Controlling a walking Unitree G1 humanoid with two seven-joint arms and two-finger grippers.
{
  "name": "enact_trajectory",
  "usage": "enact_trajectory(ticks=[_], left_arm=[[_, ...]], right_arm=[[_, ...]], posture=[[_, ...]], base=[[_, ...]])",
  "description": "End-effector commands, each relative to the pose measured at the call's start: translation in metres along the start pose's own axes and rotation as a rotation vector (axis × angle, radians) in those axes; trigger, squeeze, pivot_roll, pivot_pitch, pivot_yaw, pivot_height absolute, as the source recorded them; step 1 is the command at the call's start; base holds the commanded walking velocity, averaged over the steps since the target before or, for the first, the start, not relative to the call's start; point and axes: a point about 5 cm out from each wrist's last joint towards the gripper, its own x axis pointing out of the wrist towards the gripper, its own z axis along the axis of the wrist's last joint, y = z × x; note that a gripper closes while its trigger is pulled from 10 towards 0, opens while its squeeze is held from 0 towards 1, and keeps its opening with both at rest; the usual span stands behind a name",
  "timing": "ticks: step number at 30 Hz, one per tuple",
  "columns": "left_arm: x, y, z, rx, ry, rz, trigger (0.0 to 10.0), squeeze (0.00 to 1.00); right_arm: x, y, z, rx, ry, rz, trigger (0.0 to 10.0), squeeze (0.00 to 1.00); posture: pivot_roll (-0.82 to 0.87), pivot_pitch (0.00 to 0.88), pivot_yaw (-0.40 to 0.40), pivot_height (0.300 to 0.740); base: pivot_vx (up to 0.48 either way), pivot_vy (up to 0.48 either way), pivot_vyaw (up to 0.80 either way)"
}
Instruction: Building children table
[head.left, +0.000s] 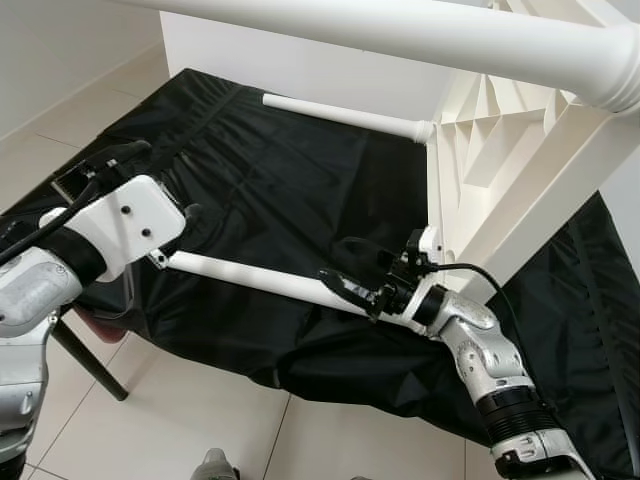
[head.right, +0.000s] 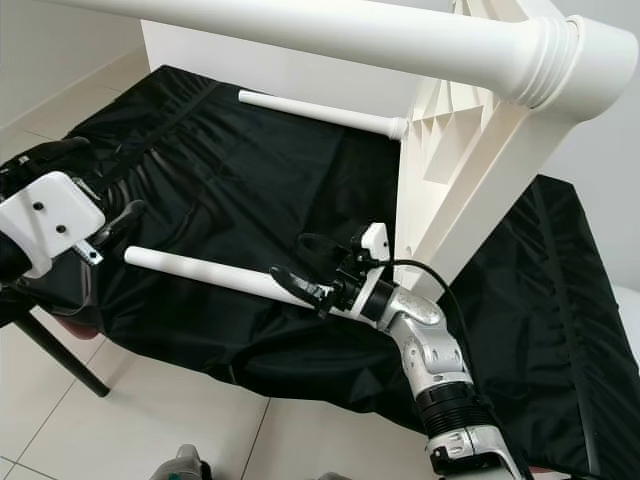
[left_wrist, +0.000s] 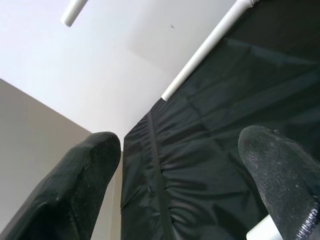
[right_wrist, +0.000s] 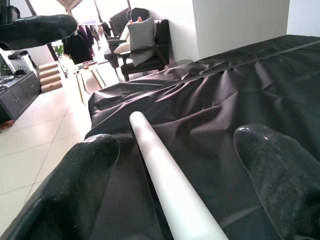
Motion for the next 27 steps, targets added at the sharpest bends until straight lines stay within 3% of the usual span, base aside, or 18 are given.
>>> enact_trajectory(ticks=[1, 4, 10, 17, 19, 23, 27], left_arm=[[0.003, -0.005, -0.001, -0.076, -0.019, 0.041, 10.0, 0.0], [0.008, -0.019, -0.002, -0.177, -0.034, 0.029, 10.0, 0.0], [0.016, -0.036, -0.001, -0.202, -0.053, -0.027, 10.0, 0.0], [0.014, -0.029, 0.001, -0.141, -0.05, -0.021, 10.0, 0.0], [0.007, -0.019, 0.005, -0.125, -0.038, 0.049, 10.0, 0.0], [0.001, -0.019, 0.007, -0.121, -0.022, 0.108, 10.0, 0.0], [-0.005, -0.018, 0.007, -0.048, 0.008, 0.136, 10.0, 0.0]], right_arm=[[-0.004, 0.001, 0.0, -0.01, 0.0, 0.0, 10.0, 0.0], [-0.006, 0.003, 0.002, -0.004, -0.007, 0.005, 10.0, 0.0], [-0.003, 0.007, 0.007, -0.005, -0.031, 0.02, 10.0, 0.0], [-0.006, 0.007, 0.007, -0.013, -0.027, 0.016, 10.0, 0.0], [-0.008, 0.005, 0.006, -0.013, -0.02, 0.002, 10.0, 0.0], [-0.009, 0.003, 0.006, -0.013, -0.018, -0.009, 10.0, 0.0], [-0.008, 0.003, 0.005, -0.007, -0.015, -0.01, 10.0, 0.0]], posture=[[0.22, 0.017, -0.103, 0.74], [0.21, 0.02, -0.099, 0.74], [0.19, 0.026, -0.092, 0.74], [0.19, 0.028, -0.09, 0.74], [0.19, 0.029, -0.084, 0.74], [0.2, 0.031, -0.089, 0.74], [0.22, 0.032, -0.096, 0.74]], base=[[0.0, 0.0, 0.0], [0.0, 0.0, 0.0], [0.0, 0.0, 0.0], [0.0, 0.0, 0.0], [0.0, 0.0, 0.0], [0.0, 0.0, 0.0], [0.0, 0.0, 0.0]])
